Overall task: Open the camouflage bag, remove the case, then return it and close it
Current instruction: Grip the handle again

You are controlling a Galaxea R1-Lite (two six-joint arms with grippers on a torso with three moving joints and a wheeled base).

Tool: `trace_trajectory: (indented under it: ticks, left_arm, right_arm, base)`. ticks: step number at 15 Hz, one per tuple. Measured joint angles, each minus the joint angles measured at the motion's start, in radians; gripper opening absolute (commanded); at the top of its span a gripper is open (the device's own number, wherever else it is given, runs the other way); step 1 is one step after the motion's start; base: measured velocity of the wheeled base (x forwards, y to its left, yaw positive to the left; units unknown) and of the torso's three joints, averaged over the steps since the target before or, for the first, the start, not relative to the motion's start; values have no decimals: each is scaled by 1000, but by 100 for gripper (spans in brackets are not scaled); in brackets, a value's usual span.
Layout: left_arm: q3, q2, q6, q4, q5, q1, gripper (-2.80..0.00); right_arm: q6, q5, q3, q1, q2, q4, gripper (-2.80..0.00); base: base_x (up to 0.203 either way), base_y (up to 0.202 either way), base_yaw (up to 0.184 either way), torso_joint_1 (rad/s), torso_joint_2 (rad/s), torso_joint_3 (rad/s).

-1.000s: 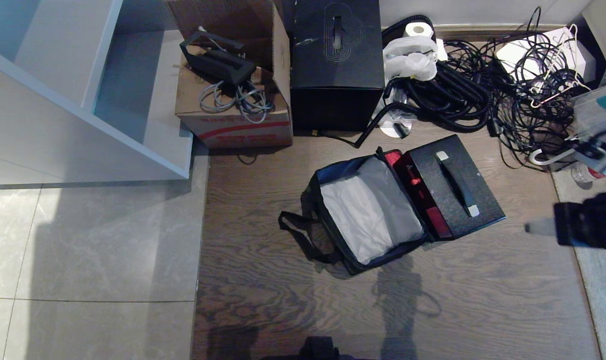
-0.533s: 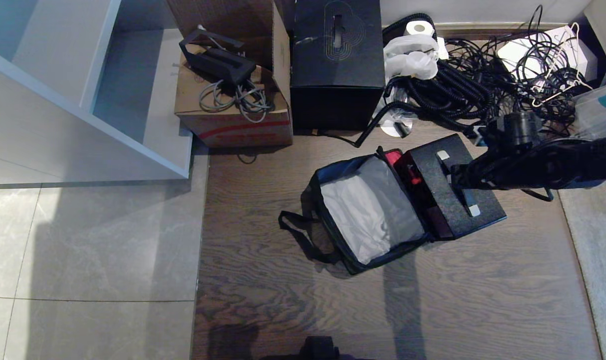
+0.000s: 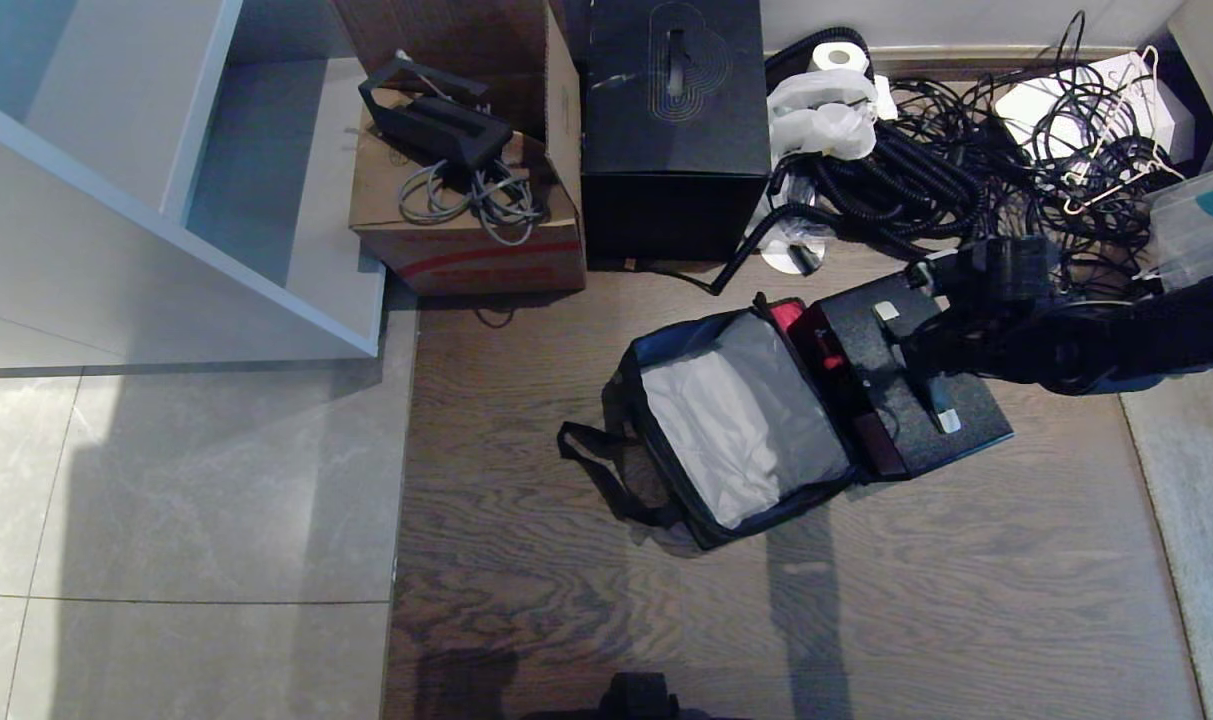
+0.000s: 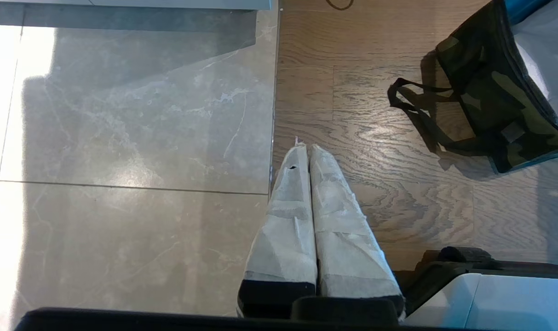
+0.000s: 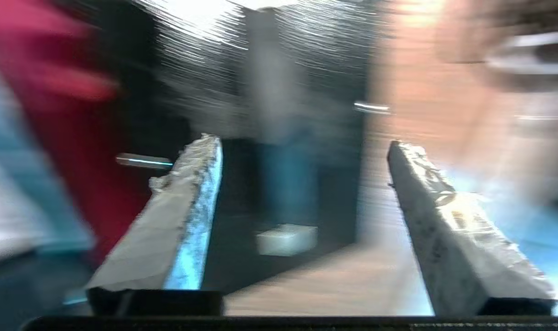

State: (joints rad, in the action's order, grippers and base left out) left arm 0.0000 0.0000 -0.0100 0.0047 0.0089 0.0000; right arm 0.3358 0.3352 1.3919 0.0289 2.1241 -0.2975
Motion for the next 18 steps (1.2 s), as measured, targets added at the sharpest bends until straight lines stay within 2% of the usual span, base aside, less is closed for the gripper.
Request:
trace_trajectory:
  ticks: [2,3,5,6,9,11,15,18]
  left_arm:
    - [0,0,-1,0,0,0,-280]
    - [0,0,0,0,0,0,-280]
    - [0,0,0,0,0,0,-280]
    - [0,0,0,0,0,0,-280]
    - [0,0,0,0,0,0,-280]
    - [0,0,0,0,0,0,-280]
    - [0,0,0,0,0,0,-280]
    - [0,0,0,0,0,0,-280]
  right_arm:
    - [141,169,-52,12,25,-132,0]
    - [185,245,-69,29,47,-203,0]
    - [203,353,-76,68,92,-295,0]
    - [198,375,-74,82,111,-309,0]
    - [199,374,-62,100,148,-326,0]
    - [218,378,-57,104,177,-389,0]
    - [337,395,-37,76,228,-544,0]
    - [377,438,16,41,261,-568,0]
  base:
    - [0,0,0,0,0,0]
    - [0,0,0,0,0,0]
    - [0,0,0,0,0,0]
    - [0,0,0,0,0,0]
    - [0,0,0,0,0,0]
    - [0,0,0,0,0,0]
    - [0,0,0,0,0,0]
    - [0,0,0,0,0,0]
